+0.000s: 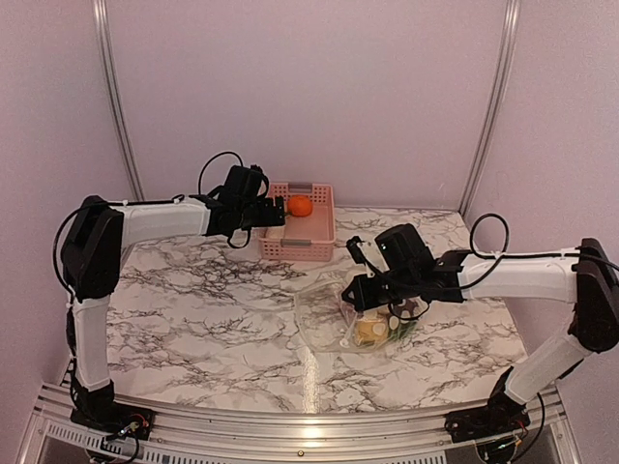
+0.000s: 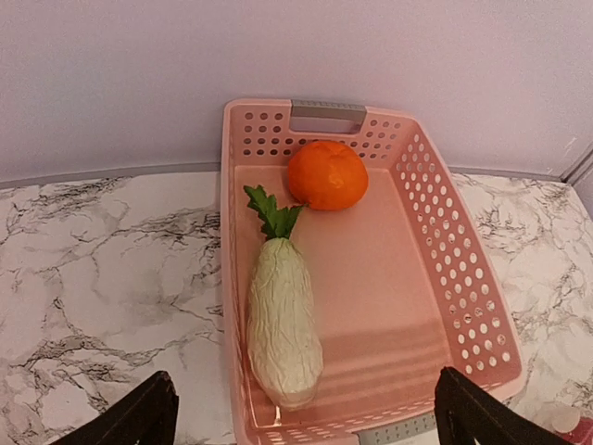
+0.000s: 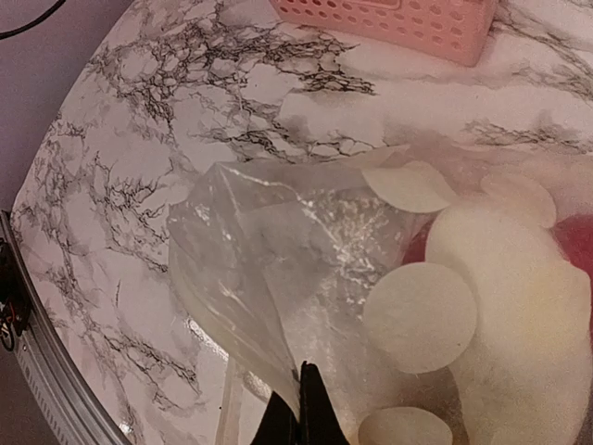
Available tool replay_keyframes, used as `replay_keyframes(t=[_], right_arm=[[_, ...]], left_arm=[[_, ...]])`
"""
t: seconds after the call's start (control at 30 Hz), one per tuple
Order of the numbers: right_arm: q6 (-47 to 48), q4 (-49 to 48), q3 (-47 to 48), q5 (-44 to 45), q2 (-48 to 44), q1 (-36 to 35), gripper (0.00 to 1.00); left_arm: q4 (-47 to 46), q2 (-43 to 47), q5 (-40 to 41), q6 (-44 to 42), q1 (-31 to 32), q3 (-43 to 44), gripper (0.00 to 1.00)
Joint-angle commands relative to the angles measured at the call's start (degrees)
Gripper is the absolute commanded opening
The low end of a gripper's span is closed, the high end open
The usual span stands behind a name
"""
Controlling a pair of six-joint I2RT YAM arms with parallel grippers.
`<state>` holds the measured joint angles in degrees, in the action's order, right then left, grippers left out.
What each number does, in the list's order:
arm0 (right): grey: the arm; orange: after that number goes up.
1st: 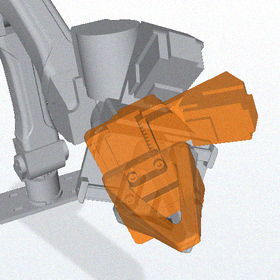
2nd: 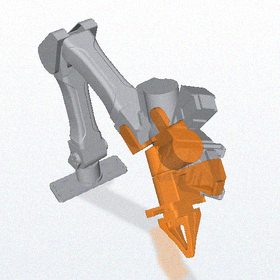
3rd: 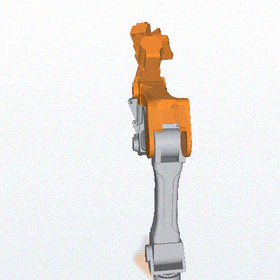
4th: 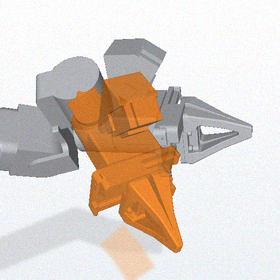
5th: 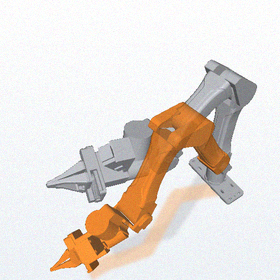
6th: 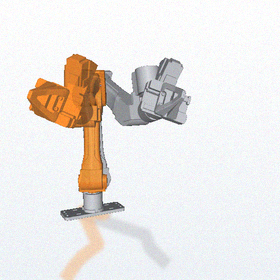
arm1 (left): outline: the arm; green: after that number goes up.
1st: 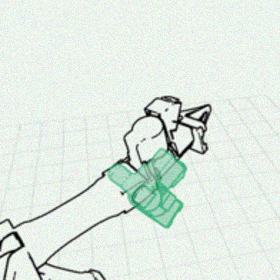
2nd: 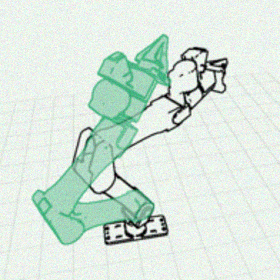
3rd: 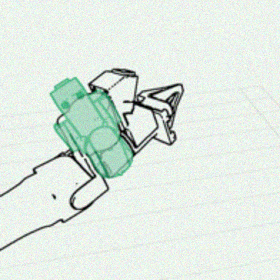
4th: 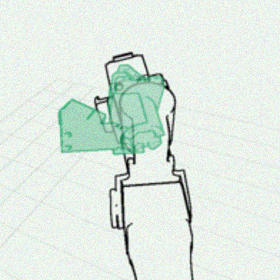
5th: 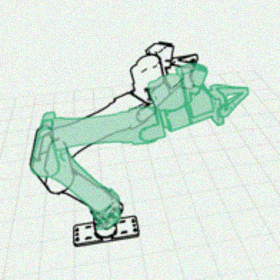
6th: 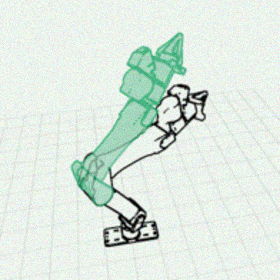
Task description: Open the zip-top bag and remove the fake food
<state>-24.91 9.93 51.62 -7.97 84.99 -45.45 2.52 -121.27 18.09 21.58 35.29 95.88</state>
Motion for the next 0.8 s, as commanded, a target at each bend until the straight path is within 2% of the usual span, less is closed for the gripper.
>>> replay_keyframes(t=[0.0, 0.2, 0.33, 0.43, 0.6, 0.77], right_arm=[[1.26, -1.23, 3.05, -1.41, 1.12, 0.47, 0.00], [1.21, -1.77, 4.67, -3.01, 1.73, 0.45, 0.00], [1.01, -2.17, 6.02, -4.31, 2.64, 0.24, 0.00], [1.04, -2.37, 7.53, -5.09, 3.51, -0.19, 0.00], [1.09, -2.46, 10.87, -6.02, 5.24, -1.04, 0.00], [1.00, -2.71, 13.54, -6.91, 6.68, -2.09, 0.00]], left_arm=[[-13.47, 10.69, -7.78, -4.22, -0.22, -11.84, 0.99], [-18.45, 19.98, -16.68, -4.92, -0.22, -25.53, 0.99], [-32.98, 27.66, -27.86, -3.72, -0.13, -41.07, 0.99], [-39.96, 30.67, -33.34, -2.24, 0.22, -49.59, 0.99], [-46.70, 30.54, -40.42, -2.25, 2.61, -55.88, 0.96], [-47.72, 25.99, -43.26, -3.96, 7.03, -55.28, 0.88]])
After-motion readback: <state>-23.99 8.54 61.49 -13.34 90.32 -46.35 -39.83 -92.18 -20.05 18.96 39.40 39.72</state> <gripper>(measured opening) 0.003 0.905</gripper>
